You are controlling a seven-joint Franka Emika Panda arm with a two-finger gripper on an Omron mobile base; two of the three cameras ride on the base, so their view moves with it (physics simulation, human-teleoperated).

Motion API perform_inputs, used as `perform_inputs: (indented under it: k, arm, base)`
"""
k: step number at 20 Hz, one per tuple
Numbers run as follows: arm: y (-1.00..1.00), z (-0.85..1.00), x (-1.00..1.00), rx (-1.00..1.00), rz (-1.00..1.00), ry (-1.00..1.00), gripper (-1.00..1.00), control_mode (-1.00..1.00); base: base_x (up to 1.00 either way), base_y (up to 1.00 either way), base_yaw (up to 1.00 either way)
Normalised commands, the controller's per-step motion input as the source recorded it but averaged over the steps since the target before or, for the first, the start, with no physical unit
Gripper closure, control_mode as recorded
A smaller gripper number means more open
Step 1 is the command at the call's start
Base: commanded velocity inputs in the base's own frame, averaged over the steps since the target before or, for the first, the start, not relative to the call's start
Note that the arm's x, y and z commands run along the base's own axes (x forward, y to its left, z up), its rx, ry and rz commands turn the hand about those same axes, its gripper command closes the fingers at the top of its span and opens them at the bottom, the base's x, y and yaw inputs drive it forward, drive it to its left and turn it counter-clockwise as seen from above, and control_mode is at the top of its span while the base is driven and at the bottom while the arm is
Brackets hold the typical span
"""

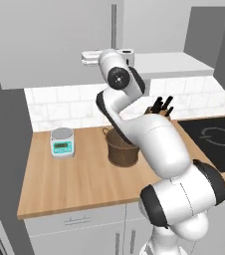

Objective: Open the cabinet, pick up the bread from the cabinet and place it in the basket. Then move the basket to the dining counter.

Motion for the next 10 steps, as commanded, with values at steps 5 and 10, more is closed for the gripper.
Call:
perform_inputs:
  k: [5,10]
  arm:
    - [0.47,-0.1,0.54,0.02,0.04,0.1,1.0,-1.0]
    - [1.0,-0.13,-0.05,0.01,0.14,0.08,1.0,-1.0]
  base:
    - [0.0,0.0,0.0]
    - [0.0,0.0,0.0]
